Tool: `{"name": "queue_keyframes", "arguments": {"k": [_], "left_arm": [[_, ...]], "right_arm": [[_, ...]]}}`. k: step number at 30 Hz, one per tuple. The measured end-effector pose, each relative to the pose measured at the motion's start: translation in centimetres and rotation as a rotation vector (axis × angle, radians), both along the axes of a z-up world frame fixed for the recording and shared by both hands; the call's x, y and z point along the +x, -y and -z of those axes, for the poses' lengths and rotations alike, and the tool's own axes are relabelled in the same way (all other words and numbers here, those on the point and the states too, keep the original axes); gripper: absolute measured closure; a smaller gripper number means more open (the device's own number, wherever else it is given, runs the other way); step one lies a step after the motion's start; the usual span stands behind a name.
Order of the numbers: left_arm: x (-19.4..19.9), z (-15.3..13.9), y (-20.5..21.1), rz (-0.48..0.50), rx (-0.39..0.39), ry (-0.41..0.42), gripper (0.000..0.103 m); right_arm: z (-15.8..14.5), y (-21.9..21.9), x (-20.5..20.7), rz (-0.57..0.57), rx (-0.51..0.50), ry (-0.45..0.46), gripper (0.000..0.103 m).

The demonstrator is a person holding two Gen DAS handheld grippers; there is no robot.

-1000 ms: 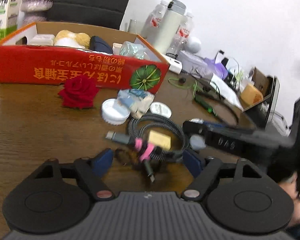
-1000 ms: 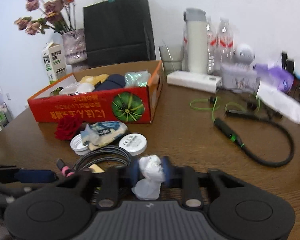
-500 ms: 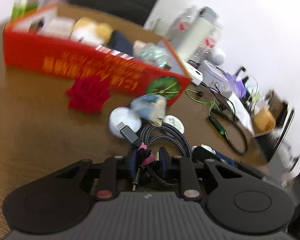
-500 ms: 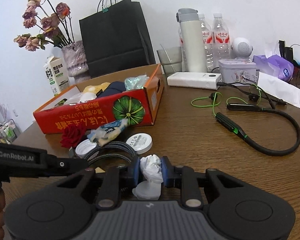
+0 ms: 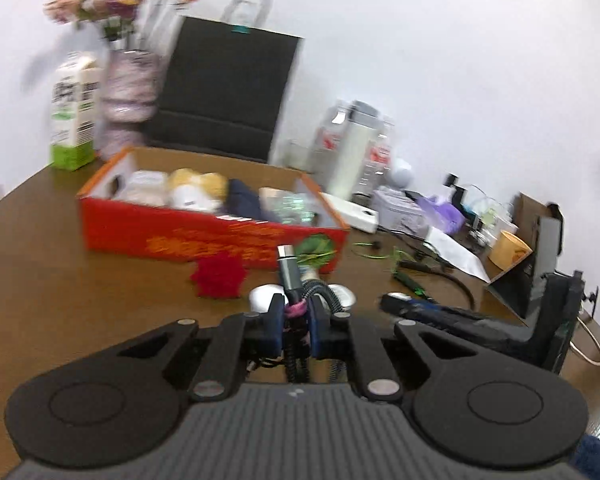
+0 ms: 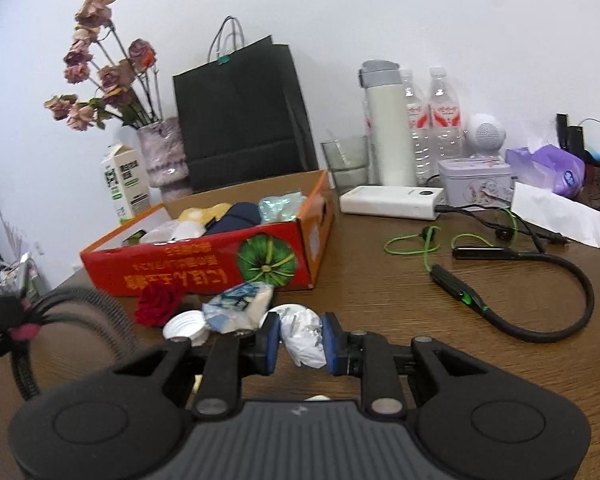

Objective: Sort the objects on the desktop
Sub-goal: 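Grasp the white tissue with right tool while left tool grasps the black cable, then carry tissue and cable into the red box and open both tools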

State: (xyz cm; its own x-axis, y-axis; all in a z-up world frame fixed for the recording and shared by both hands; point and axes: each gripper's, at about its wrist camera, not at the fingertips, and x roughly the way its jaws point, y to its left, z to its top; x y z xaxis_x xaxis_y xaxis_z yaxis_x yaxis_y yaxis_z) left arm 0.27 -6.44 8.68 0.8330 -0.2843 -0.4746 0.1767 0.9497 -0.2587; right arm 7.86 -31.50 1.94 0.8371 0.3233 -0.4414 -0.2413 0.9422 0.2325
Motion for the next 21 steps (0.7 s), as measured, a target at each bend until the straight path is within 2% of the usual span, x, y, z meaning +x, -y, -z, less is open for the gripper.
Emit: {"name": "queue_keyframes", "arguments": {"k": [5, 9, 12, 16, 21], "left_arm": [[-2.5, 0.0, -4.2, -0.049, -0.012, -0.006, 0.091], [-3.8, 0.8, -6.6, -0.061, -0.015, -0.023, 0.091], [-4.1, 1.2, -7.9, -0.069, -0.027, -0.027, 0.091], [-4.5, 1.2, -8.5, -0.063, -0.028, 0.005, 0.091], [-3.5, -0.4, -8.9, -0.054, -0.049, 0.072, 0.091]], "right_arm": [[-2.8, -1.7, -3.9, -0.096, 0.136, 0.003, 0.082], [-3.3, -5.1, -7.6, -0.157, 0.067, 0.007, 0.082], [-2.9, -6.6, -9.2, -0.175, 0.053, -0.023, 0.082], [-2.6, -7.8, -10.4, -0.175, -0.022, -0.049, 0.082], [-4.4, -7.2, -10.7, -0.155, -0.010, -0.021, 0.082]]}}
